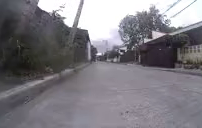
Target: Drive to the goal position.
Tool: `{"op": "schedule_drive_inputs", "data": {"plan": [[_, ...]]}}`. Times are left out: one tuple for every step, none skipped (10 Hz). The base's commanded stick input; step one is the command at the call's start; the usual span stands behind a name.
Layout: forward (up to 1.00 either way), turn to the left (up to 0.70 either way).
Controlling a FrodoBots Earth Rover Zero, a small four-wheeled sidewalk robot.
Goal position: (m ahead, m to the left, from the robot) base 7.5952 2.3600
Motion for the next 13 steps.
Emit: {"op": "schedule_drive_inputs", "data": {"plan": [[0.7, 0.0], [0.7, 0.0], [0.7, 0.0], [0.7, 0.0], [0.7, 0.0], [0.7, 0.0], [0.7, 0.0], [0.7, 0.0], [0.7, 0.0], [0.7, 0.0], [0.7, 0.0], [0.7, 0.0], [0.7, 0.0]]}}
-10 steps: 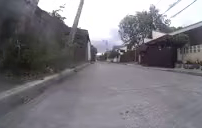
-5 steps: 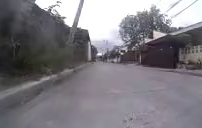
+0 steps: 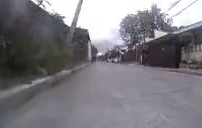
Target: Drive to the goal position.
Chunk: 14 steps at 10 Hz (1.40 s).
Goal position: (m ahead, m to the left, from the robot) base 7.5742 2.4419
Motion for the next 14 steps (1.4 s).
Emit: {"op": "schedule_drive_inputs", "data": {"plan": [[0.7, 0.0], [0.7, 0.0], [0.7, 0.0], [0.7, 0.0], [0.7, 0.29], [0.7, 0.35], [0.7, 0.24], [0.7, 0.0], [0.7, 0.0], [0.7, 0.0], [0.7, 0.0], [0.7, 0.0], [0.83, 0.0], [0.85, 0.0]]}}
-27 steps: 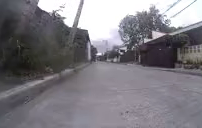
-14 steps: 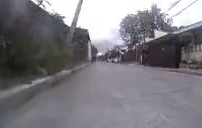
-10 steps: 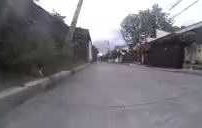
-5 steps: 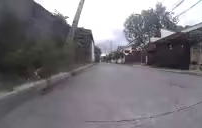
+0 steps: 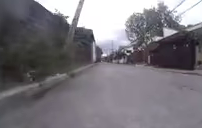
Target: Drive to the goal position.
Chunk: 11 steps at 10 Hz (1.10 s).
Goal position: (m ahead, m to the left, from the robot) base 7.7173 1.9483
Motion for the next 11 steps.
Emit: {"op": "schedule_drive_inputs", "data": {"plan": [[0.85, 0.0], [0.85, 0.0], [0.88, 0.0], [1.0, 0.0], [1.0, 0.0], [1.0, 0.0], [1.0, 0.0], [1.0, 0.0], [1.0, 0.0], [1.0, 0.0], [1.0, 0.0]]}}
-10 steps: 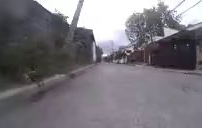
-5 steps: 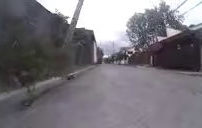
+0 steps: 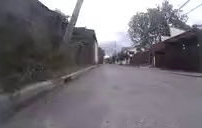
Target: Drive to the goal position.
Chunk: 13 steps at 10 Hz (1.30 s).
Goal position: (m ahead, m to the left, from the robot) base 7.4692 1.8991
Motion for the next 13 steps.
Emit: {"op": "schedule_drive_inputs", "data": {"plan": [[1.0, 0.0], [1.0, 0.0], [1.0, 0.0], [1.0, 0.0], [1.0, -0.09], [1.0, -0.35], [1.0, -0.4], [1.0, -0.03], [1.0, 0.0], [1.0, 0.0], [1.0, 0.0], [1.0, 0.0], [1.0, 0.0]]}}
